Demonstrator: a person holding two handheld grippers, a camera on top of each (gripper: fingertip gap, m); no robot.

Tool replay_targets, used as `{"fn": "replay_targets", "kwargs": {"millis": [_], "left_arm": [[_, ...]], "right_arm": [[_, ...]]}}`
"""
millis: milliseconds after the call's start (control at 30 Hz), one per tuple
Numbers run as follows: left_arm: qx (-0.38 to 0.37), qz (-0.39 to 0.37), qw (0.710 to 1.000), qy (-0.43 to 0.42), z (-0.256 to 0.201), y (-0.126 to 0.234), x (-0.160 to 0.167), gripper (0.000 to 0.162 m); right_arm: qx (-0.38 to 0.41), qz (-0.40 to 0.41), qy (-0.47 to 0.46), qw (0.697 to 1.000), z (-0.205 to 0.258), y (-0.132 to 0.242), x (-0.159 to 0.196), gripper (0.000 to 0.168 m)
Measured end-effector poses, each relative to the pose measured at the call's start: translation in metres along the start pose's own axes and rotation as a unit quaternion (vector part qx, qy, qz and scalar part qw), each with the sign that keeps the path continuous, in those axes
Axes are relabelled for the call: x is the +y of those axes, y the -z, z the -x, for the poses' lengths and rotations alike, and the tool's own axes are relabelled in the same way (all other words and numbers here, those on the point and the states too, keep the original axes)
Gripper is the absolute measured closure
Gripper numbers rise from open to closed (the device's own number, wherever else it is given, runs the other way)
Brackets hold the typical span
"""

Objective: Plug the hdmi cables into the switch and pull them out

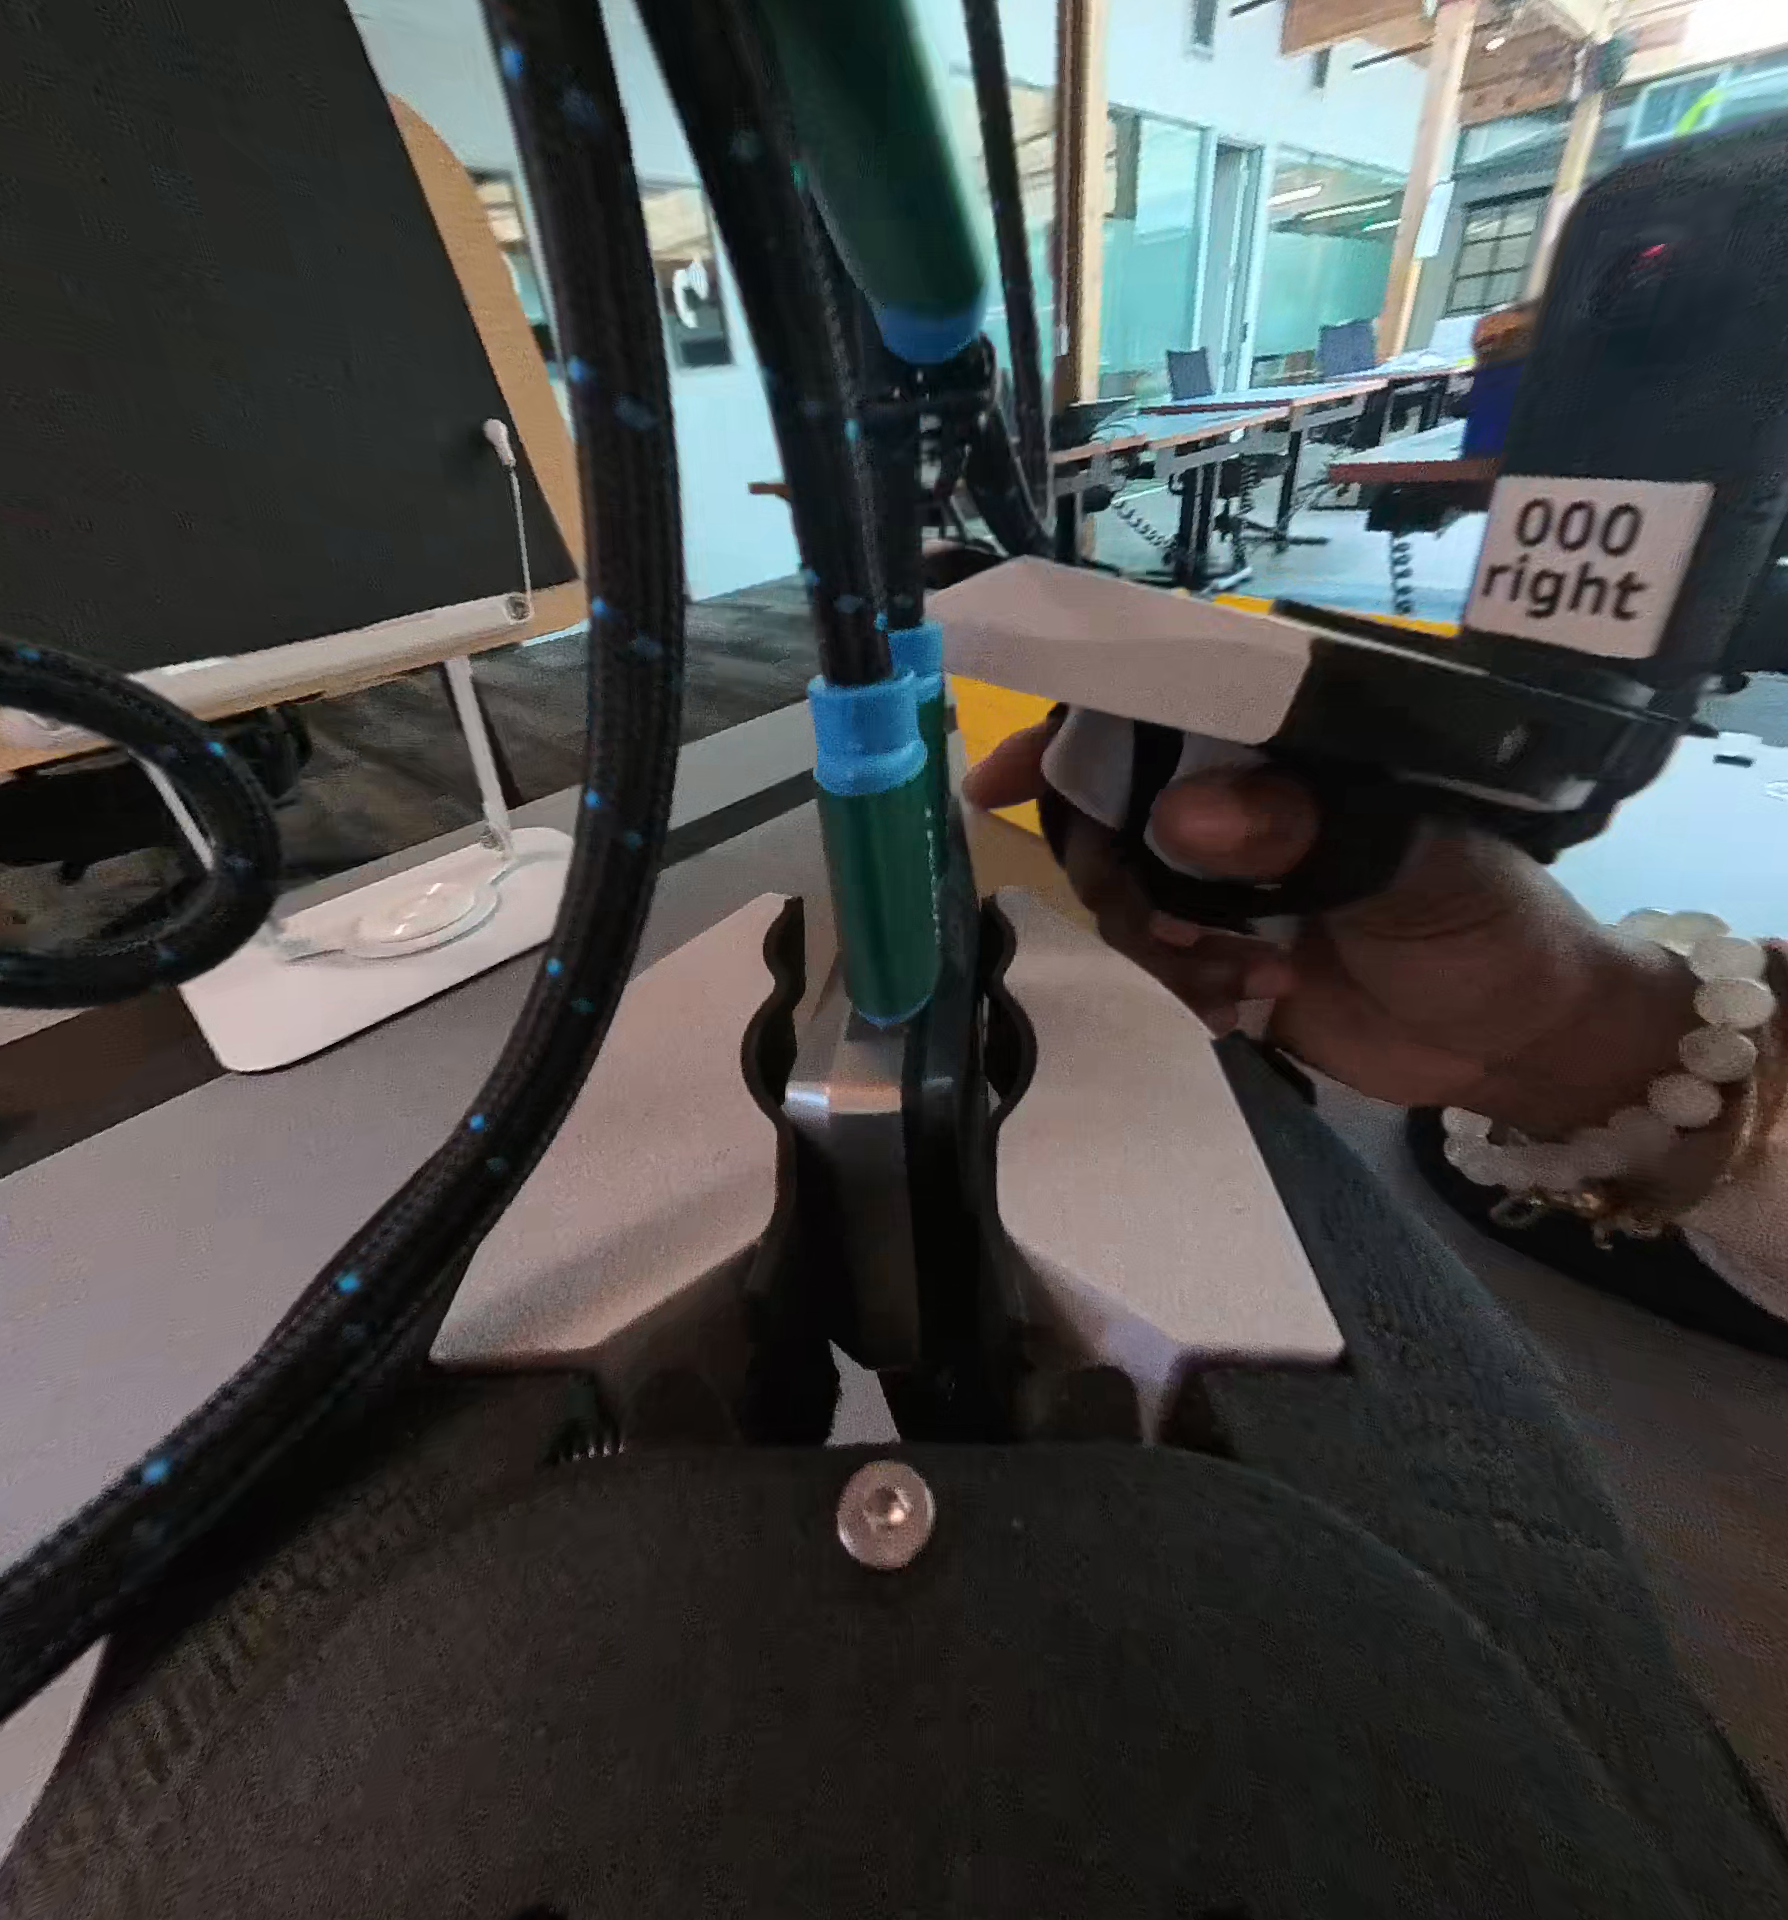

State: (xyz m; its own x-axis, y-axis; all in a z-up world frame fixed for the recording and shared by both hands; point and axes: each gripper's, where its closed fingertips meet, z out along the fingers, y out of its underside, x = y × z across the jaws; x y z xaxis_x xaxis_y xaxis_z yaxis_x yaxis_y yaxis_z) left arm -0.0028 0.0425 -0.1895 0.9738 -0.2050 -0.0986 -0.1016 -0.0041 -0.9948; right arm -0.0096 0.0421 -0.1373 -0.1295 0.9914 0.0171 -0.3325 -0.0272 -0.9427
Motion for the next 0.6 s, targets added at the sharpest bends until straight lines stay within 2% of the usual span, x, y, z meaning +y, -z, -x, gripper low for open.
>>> {"fn": "replay_targets", "kwargs": {"millis": [100,233,300,400,600], "left_arm": [[-0.051,0.01,0.998,-0.034,0.005,-0.002,0.001,0.129],[-0.096,0.031,0.991,-0.085,0.013,-0.004,0.007,0.132],[-0.078,0.043,0.993,-0.082,0.012,-0.007,0.015,0.133],[-0.072,0.037,0.994,-0.069,0.009,-0.008,0.016,0.133],[-0.064,0.062,0.994,-0.063,0.001,-0.012,0.025,0.133]], "right_arm": [[0.044,0.009,0.044,0.998,-0.007,0.003,-0.002,0.139],[0.042,0.014,0.032,0.999,-0.007,0.003,-0.001,0.14],[0.024,0.009,0.005,1.0,-0.003,0.002,0.0,0.153],[0.03,0.003,-0.001,1.0,-0.004,0.002,0.001,0.153],[0.084,0.033,0.123,0.988,-0.005,0.004,0.0,0.157]]}}
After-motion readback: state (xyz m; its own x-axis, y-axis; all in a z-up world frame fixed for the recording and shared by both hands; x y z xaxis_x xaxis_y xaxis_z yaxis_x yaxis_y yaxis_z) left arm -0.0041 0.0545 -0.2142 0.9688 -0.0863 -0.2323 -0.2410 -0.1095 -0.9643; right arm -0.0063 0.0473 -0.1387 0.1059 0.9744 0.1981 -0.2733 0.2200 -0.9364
